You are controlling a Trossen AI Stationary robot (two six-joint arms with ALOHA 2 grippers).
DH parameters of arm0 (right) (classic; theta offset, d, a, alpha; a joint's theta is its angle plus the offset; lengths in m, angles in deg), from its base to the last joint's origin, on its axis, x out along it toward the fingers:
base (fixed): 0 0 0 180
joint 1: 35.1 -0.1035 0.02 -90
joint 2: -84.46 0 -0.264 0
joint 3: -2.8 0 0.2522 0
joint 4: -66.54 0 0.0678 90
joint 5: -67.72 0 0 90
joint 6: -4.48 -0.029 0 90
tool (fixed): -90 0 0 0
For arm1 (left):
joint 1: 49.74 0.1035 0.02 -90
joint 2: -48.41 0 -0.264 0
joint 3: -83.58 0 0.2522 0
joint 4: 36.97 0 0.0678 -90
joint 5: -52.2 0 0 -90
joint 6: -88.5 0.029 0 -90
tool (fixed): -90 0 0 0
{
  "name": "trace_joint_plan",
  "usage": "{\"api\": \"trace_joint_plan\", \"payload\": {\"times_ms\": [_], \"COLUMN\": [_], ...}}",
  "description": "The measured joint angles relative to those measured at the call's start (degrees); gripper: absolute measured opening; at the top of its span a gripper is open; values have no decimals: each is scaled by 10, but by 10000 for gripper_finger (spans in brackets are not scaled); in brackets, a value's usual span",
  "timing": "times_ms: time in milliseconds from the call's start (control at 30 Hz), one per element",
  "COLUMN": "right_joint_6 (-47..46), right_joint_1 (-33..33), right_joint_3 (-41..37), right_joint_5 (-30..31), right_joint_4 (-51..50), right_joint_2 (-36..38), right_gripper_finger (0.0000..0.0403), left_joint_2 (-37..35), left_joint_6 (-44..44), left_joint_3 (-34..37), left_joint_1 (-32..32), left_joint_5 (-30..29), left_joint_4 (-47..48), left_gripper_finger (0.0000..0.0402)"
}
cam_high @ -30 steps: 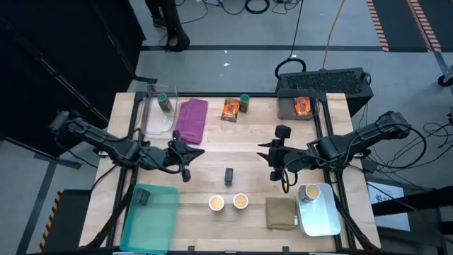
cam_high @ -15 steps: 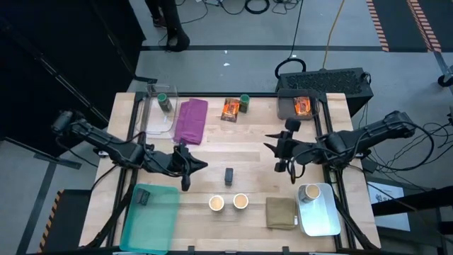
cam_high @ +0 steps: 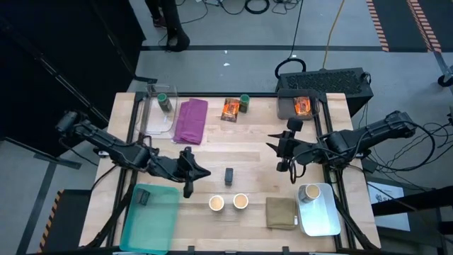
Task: Sort spices by type
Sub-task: Put the left golden seasoning bottle into the white bin
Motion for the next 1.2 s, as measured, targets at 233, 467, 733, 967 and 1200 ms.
{"api": "trace_joint_plan", "payload": {"times_ms": [233, 467, 733, 967, 1200], "right_joint_6": [-21, -31, -31, -42, -48], "right_joint_1": [0, 0, 0, 0, 0], "right_joint_3": [0, 0, 0, 0, 0], "right_joint_5": [0, -1, 0, 0, -1], "right_joint_4": [-7, -20, -19, -18, -17], "right_joint_2": [24, 26, 26, 26, 26], "right_gripper_finger": [114, 114, 114, 114, 114], "left_joint_2": [64, 105, 125, 146, 168], "left_joint_6": [-1, -1, -4, -47, -84], "left_joint_3": [-102, -180, -189, -189, -188], "left_joint_1": [-6, -36, -71, -75, -75], "left_joint_5": [33, 94, 140, 108, 122], "left_joint_4": [144, 234, 256, 248, 249], "left_gripper_finger": [10, 10, 10, 46, 154]}}
